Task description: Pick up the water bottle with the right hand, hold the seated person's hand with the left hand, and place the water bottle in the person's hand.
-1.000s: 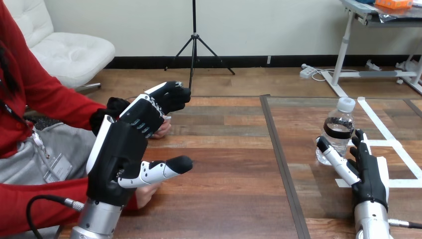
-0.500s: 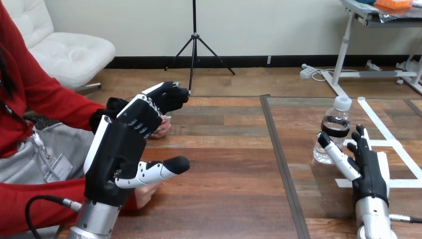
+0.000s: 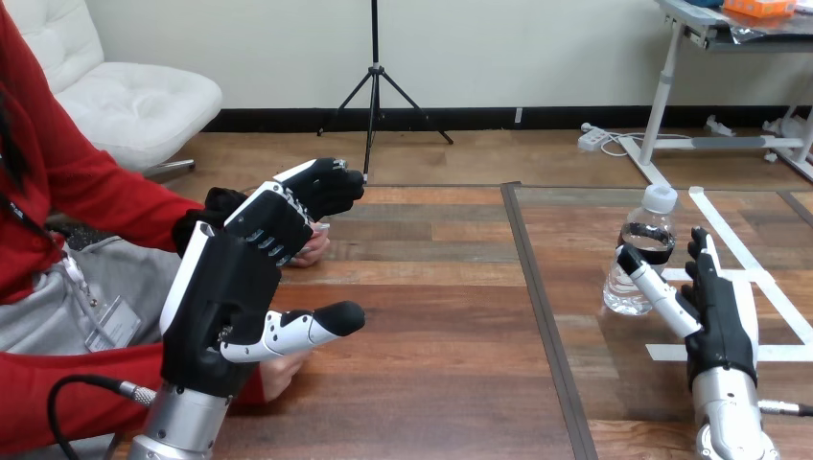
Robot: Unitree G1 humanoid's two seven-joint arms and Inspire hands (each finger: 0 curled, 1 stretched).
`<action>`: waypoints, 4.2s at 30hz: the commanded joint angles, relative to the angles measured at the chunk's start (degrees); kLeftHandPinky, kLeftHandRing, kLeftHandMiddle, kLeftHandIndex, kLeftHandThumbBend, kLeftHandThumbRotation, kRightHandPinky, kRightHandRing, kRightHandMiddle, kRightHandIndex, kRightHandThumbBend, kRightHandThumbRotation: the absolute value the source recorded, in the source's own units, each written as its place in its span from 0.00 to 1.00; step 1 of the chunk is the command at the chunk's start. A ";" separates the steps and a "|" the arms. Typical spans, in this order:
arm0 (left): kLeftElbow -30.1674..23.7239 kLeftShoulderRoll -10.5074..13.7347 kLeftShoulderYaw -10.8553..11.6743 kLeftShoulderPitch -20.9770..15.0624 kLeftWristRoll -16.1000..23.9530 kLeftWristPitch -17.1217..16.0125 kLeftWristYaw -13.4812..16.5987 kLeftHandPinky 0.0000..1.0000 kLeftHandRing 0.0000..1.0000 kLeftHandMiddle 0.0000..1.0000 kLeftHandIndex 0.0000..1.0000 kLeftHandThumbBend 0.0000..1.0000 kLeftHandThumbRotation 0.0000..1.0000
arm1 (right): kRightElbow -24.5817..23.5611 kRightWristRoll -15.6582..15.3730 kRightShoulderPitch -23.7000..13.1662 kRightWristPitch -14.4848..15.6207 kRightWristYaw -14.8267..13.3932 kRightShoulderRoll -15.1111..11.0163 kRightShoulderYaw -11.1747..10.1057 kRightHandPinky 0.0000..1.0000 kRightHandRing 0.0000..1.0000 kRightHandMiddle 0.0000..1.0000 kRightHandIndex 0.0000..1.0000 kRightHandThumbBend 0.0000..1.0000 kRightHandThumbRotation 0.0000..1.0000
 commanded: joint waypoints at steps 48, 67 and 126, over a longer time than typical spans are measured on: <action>-6.66 1.09 1.32 1.40 1.38 0.88 2.55 0.76 0.76 0.75 0.74 1.00 0.34 | 1.75 0.75 -9.56 4.25 2.62 -2.69 -0.67 1.00 1.00 1.00 1.00 1.00 0.56; -9.30 2.11 2.18 4.76 0.59 0.34 2.06 0.75 0.76 0.75 0.74 1.00 0.35 | 2.81 -0.71 -11.76 6.81 1.32 -2.78 0.01 1.00 1.00 1.00 1.00 1.00 0.55; -16.34 1.82 1.46 10.66 0.44 0.28 2.52 0.67 0.72 0.72 0.71 1.00 0.35 | 3.99 0.77 -16.44 17.77 -0.09 0.35 -2.05 0.78 0.83 0.84 0.84 0.99 0.07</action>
